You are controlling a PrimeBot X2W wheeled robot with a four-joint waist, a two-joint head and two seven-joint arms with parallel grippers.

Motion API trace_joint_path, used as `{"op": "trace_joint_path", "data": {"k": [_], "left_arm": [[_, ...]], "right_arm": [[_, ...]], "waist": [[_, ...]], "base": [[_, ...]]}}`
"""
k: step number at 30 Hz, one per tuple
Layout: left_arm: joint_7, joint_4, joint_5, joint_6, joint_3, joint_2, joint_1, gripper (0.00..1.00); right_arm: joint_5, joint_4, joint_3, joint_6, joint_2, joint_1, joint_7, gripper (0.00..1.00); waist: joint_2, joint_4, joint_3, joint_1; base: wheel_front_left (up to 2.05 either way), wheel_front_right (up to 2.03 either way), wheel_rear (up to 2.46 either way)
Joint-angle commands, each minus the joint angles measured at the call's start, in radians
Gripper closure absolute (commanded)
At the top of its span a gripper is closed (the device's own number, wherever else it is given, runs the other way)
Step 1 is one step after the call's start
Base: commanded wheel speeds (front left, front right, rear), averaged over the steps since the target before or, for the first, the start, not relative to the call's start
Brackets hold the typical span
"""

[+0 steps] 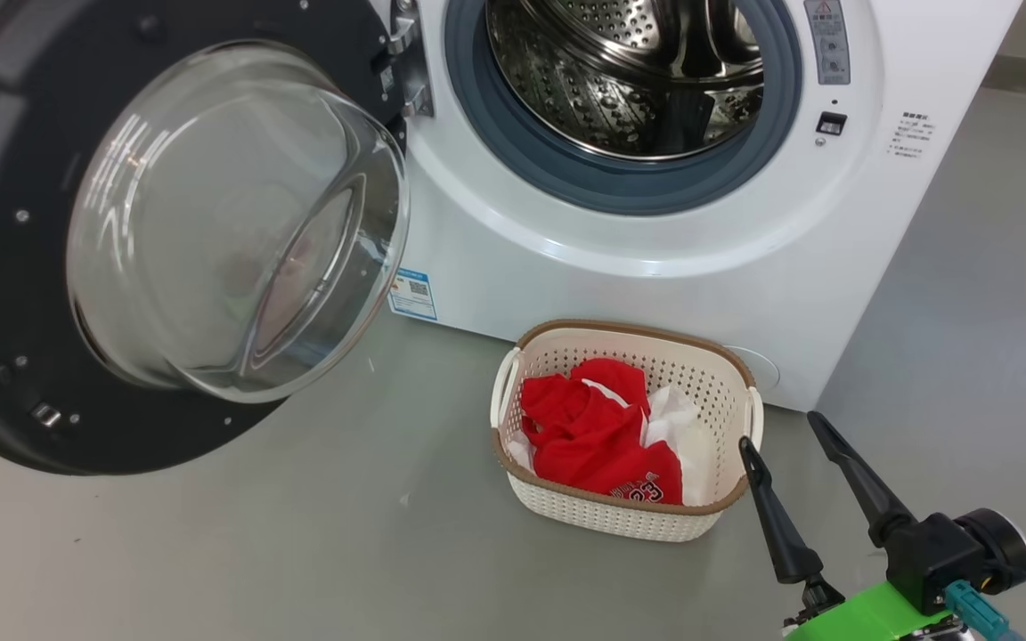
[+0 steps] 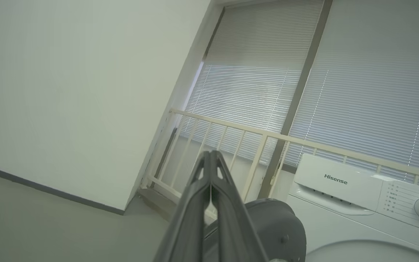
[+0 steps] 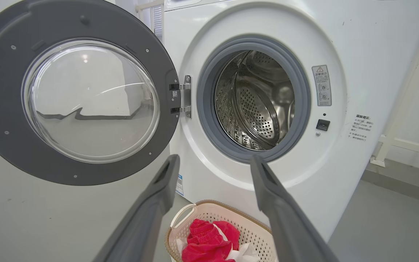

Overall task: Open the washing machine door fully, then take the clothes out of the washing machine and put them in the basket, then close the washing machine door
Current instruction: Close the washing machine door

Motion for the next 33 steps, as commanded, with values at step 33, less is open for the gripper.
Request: {"op": "trace_joint_path", "data": {"k": [33], "left_arm": [[0.529,0.795,-0.376,-0.072,0.144,0.248,-0.414,1.0]], "right_arm": [[-0.012,-0.037,0.043,0.005,-0.029,-0.074,0.019,0.0]], "waist": [[0.0,-0.059,0.051,-0.0001]], "base": [[0.0,0.0,0.0]]}}
